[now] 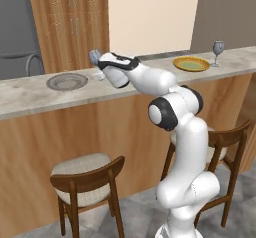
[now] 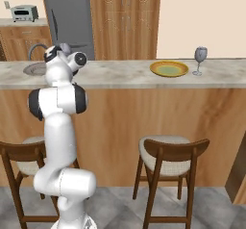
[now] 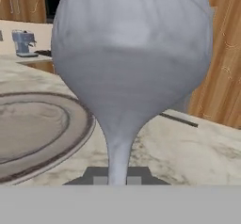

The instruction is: Retrieve the wine glasses from the counter and place one next to each plate.

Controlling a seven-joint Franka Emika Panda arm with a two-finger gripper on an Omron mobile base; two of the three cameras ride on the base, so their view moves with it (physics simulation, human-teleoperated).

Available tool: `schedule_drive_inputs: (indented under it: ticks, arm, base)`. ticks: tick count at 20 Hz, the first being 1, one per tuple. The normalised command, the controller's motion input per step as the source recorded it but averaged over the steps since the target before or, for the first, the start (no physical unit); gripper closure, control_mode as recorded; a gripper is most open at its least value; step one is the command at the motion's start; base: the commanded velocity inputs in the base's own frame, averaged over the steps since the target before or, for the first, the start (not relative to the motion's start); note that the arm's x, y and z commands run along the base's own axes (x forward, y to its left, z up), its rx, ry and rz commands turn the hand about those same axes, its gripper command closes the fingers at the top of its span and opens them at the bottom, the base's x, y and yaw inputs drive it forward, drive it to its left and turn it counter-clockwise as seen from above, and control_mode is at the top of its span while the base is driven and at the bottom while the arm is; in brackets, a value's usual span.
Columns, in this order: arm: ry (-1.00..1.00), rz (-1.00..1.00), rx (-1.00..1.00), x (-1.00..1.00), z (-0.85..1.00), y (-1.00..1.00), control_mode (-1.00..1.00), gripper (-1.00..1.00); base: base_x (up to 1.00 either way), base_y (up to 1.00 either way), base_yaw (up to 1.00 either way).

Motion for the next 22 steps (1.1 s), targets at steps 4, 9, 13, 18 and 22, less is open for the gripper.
schedule_drive_inputs:
  ticks: [4, 9, 13, 18, 22]
  arm:
    - [-0.21, 0.00, 0.19, -0.07, -0.08, -0.14, -1.00, 1.00]
    - [-0.27, 0.00, 0.23, -0.29, -0.15, -0.32, -1.00, 1.00]
    - [-0.20, 0.00, 0.13, -0.18, -0.13, -0.28, -1.00, 1.00]
    - [-0.02, 0.00, 0.00, 0.00, -0.12, 0.00, -1.00, 1.00]
    - [0.00, 0.00, 0.00, 0.16, -0.09, 0.00, -1.00, 1.00]
  base:
    - [0.00, 0.00, 0.00]
    - [0.00, 0.00, 0.00]
    - [0.00, 0.00, 0.00]
    - [0.00, 0.00, 0.00]
    - [0.00, 0.00, 0.00]
